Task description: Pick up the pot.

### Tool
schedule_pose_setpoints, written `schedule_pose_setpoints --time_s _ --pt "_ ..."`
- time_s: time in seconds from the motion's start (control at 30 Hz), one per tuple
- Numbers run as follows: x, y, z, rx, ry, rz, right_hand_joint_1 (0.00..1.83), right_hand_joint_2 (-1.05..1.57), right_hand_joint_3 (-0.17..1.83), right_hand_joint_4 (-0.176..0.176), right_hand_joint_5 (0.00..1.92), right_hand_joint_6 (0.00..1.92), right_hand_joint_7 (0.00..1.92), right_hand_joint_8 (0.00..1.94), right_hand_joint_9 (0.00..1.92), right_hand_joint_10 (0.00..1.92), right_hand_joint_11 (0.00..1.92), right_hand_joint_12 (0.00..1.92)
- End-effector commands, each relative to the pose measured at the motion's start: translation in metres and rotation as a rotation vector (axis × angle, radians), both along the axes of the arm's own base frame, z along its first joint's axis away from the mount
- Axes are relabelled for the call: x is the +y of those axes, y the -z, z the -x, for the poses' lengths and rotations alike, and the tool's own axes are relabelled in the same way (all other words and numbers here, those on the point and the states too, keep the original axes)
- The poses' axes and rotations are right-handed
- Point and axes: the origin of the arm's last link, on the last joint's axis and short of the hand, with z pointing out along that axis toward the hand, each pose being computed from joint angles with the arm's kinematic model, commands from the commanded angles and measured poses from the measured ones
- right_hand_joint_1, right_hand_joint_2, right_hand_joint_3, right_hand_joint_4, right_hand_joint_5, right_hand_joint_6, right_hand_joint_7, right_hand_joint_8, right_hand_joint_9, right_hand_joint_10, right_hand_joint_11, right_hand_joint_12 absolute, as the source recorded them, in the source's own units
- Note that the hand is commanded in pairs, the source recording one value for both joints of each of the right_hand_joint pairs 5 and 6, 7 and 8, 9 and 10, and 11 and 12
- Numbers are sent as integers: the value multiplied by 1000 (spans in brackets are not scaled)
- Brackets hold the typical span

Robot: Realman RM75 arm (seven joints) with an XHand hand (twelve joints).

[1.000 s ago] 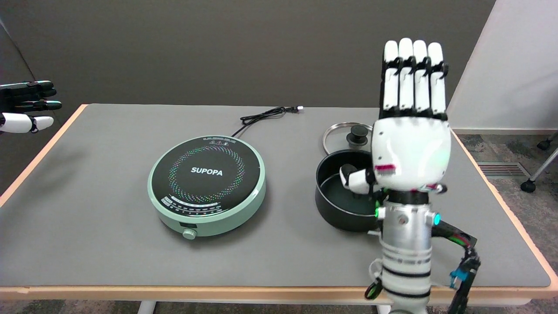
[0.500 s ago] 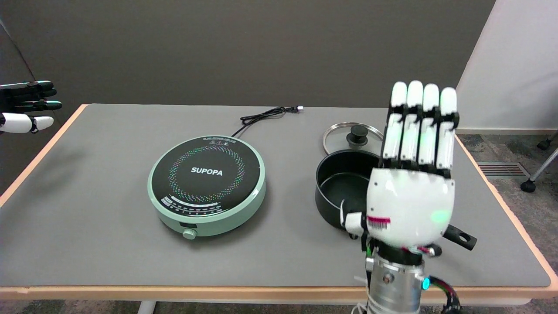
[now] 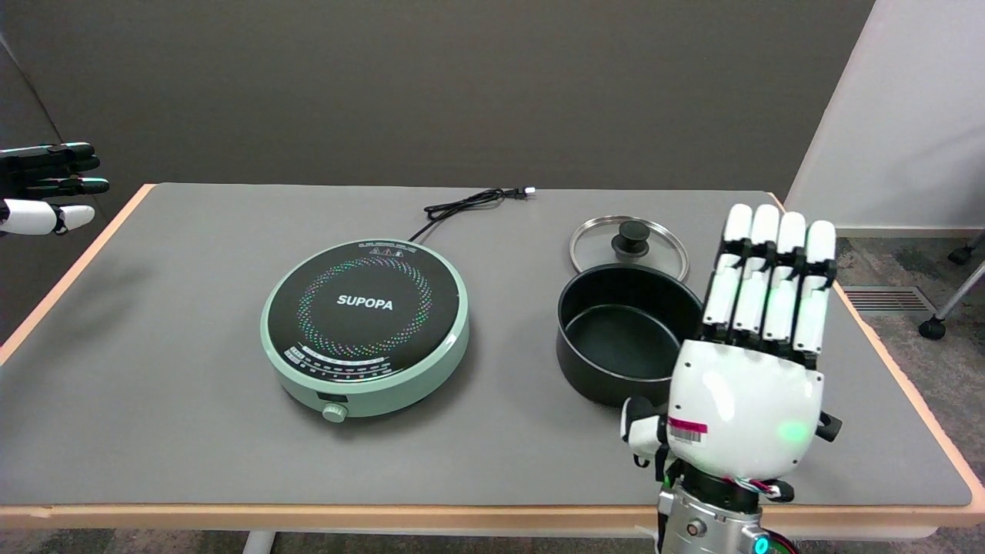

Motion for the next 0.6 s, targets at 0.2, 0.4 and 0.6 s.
schedule_pose_setpoints --time_s 0.2,0.4,0.6 --pt "8 -41 19 -266 153 176 1223 -576 1186 -94 18 18 18 18 18 18 18 18" --pt "6 -53 18 -345 167 203 1225 -588 1186 -94 18 18 18 18 18 18 18 18" --pt "2 -67 21 -444 210 218 1233 -638 1199 -100 18 18 18 18 18 18 18 18"
